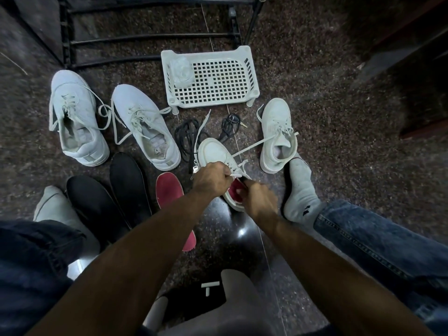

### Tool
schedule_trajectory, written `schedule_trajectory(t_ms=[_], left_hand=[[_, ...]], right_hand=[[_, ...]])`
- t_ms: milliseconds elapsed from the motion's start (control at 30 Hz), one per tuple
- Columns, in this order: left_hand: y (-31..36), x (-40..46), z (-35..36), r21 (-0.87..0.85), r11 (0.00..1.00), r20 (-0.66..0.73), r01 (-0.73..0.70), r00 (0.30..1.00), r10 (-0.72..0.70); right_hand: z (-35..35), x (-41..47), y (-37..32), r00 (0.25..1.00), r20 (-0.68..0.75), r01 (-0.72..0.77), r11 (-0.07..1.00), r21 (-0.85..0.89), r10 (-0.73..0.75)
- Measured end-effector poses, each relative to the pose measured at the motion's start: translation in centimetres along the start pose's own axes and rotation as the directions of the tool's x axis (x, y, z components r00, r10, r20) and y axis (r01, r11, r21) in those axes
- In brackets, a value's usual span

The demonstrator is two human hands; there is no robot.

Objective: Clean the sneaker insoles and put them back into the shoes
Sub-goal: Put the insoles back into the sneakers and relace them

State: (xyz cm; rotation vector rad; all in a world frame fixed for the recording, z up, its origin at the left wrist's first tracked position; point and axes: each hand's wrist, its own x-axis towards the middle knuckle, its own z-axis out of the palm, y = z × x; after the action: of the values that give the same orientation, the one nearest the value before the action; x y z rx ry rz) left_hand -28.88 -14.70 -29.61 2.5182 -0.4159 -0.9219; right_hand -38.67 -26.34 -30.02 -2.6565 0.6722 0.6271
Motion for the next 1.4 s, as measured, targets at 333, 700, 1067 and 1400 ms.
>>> schedule_trajectory(t_ms=[333, 700, 1067, 1400], left_hand=[[0.2, 0.0, -0.2, 0.003, 1.000, -0.017, -0.004, 1.000, 0.004], [0.4, -0.4, 0.0, 0.012, 1.000, -0.023, 0.021, 1.000, -0.020], [-3.1, -3.2, 3.1, -0.269, 0.960, -0.049, -0.080, 0.996, 0.070], [-5.1, -4.1, 2.1, -0.250, 0.968, -0.013, -0.028, 1.000, 0.026]], right_hand=[[-1.6, -1.1, 3.5, 0.817, 0.394, 0.552, 0.768, -0.324, -0.421], [-1.5, 1.1, 0.8, 0.818, 0.561, 0.300, 0.924, -0.236, -0.123], [-1.4, -0.1, 0.5, 0.920, 0.327, 0.163, 0.970, 0.179, -0.215], [-2.2, 2.7, 1.1, 0.926, 0.236, 0.311, 0.950, -0.028, -0.296]])
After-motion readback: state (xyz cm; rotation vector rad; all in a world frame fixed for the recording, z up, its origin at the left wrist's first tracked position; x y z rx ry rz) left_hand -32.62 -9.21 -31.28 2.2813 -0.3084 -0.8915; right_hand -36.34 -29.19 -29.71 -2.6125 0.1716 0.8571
